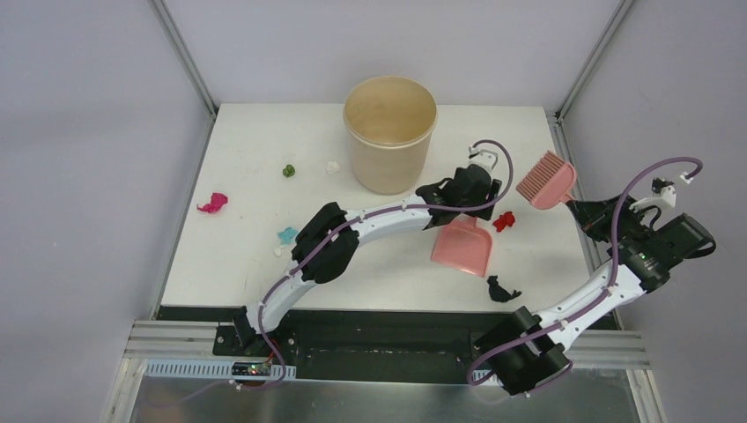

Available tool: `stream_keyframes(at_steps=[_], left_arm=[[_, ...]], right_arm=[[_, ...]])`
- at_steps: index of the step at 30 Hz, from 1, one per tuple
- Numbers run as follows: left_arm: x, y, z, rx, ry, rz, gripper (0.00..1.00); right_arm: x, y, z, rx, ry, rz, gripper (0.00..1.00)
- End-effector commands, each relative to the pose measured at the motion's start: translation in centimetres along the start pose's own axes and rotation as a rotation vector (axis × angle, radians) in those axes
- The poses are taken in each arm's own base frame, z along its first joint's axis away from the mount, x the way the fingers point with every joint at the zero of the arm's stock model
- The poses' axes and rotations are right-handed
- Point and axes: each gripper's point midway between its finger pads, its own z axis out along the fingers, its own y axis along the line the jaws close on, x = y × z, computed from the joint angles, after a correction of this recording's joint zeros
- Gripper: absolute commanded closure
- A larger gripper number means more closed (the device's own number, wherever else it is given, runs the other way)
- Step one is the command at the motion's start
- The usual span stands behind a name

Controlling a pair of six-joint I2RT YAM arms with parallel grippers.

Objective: Sweep away the paper scraps from the table

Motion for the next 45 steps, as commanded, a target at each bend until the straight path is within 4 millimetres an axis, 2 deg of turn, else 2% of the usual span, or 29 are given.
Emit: stream_keyframes(at_steps=[1, 3, 8, 13, 15, 18, 20, 21, 27, 32, 34, 37, 38, 41, 45], left_arm=[[-1.1, -0.2, 2.2, 0.022, -0.04, -0.071, 0.38], [-0.8, -0.1, 2.8, 0.022, -0.036, -0.075, 0.39], [-0.9, 1.0, 2.5, -0.021, -0.032, -0.064, 0.4], [0.0, 3.0, 1.8, -0.055, 0.004, -0.095, 0.52], [1.0, 4.6, 1.0, -0.091, 0.032, -0.133, 0.56], [1.9, 6.6, -1.2, -0.144, 0.044, -0.166, 0.58], [2.3, 7.9, -3.2, -0.186, 0.035, -0.183, 0.58], [2.0, 8.5, -4.9, -0.208, 0.021, -0.206, 0.58], [5.6, 12.8, -12.8, -0.327, 0.006, -0.34, 0.5], [7.3, 15.0, -17.3, -0.367, -0.028, -0.387, 0.47], [6.9, 14.7, -18.3, -0.326, -0.028, -0.318, 0.45], [5.0, 13.7, -19.0, -0.259, 0.018, -0.072, 0.42], [5.0, 13.7, -19.2, -0.263, 0.064, 0.002, 0.42], [7.0, 14.0, -19.8, -0.268, 0.238, 0.113, 0.41], [10.2, 14.4, -19.4, -0.267, 0.335, 0.097, 0.37]], right_arm=[[-0.9, -0.2, 0.3, -0.007, -0.021, -0.015, 1.0], [-0.7, -0.3, 0.3, -0.009, -0.016, -0.005, 1.0], [-0.4, -0.5, 0.4, -0.01, -0.012, -0.005, 1.0], [-0.4, -0.5, 0.5, -0.02, -0.006, 0.008, 1.0], [-0.3, -0.6, 0.5, -0.022, -0.005, 0.01, 1.0], [-0.2, -0.6, 0.6, -0.028, -0.002, 0.01, 1.0], [-0.1, -0.6, 0.6, -0.037, 0.002, 0.013, 1.0], [-0.1, -0.6, 0.7, -0.04, 0.004, 0.014, 1.0], [0.2, -0.7, 0.8, -0.062, 0.024, 0.026, 1.0], [0.1, -0.7, 0.9, -0.079, 0.029, 0.036, 1.0], [0.2, -0.7, 0.9, -0.086, 0.032, 0.04, 1.0], [0.4, -0.6, 0.9, -0.088, 0.037, 0.041, 1.0], [0.4, -0.6, 0.9, -0.09, 0.039, 0.046, 1.0], [0.4, -0.4, 0.8, -0.097, 0.039, 0.019, 1.0], [0.5, -0.2, 0.7, -0.104, 0.041, 0.01, 1.0]])
